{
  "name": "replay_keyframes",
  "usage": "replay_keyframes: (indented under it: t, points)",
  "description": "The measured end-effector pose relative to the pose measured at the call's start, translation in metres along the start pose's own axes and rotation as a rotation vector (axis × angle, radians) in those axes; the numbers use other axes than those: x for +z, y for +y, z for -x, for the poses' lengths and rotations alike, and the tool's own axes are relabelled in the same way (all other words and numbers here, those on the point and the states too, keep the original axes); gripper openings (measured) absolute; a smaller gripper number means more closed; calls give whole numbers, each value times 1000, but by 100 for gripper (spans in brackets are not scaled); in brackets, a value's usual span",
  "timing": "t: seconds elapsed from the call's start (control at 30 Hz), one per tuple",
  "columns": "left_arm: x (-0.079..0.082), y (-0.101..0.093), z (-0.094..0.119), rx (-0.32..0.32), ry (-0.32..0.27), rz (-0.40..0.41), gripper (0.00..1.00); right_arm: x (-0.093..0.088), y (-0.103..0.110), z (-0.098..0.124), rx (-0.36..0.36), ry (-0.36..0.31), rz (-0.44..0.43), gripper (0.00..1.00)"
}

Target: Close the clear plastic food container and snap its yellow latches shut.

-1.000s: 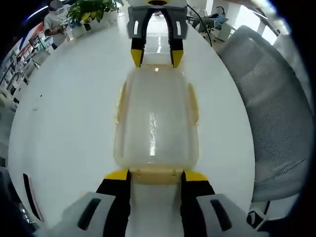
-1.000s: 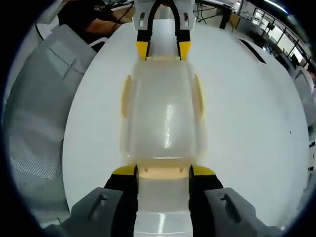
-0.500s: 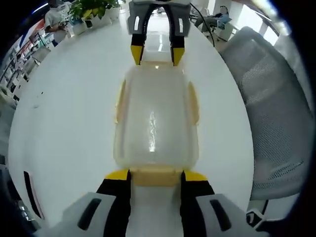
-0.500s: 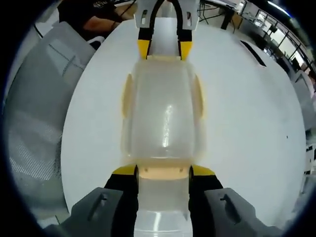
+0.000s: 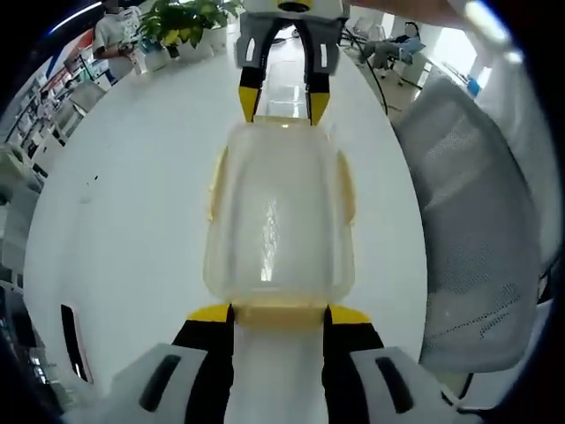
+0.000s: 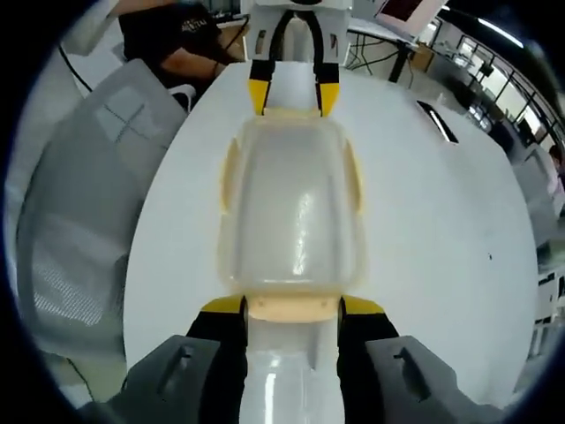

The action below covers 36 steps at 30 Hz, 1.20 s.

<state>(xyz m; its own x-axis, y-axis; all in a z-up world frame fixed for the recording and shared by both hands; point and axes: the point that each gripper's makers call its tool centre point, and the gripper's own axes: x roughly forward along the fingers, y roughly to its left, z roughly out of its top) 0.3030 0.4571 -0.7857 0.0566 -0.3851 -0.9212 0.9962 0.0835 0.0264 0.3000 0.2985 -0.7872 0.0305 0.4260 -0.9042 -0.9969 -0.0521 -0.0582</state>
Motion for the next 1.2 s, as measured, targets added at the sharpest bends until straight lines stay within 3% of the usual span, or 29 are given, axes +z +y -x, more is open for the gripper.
replay_keyframes:
  t: [0.17, 0.33, 0.77, 1.2]
  points:
    - [16, -5, -1, 3, 16, -4, 33, -9, 5, 14, -4, -15, 8, 35]
    - [42, -10, -3, 11, 8, -6, 33, -31, 8, 28, -12, -6, 9, 35]
    - [127, -24, -27, 5, -36, -33, 33, -102, 18, 73, -36, 6, -10, 35]
    - [189, -37, -62, -34, -47, -39, 33, -172, 30, 98, -24, 8, -42, 35]
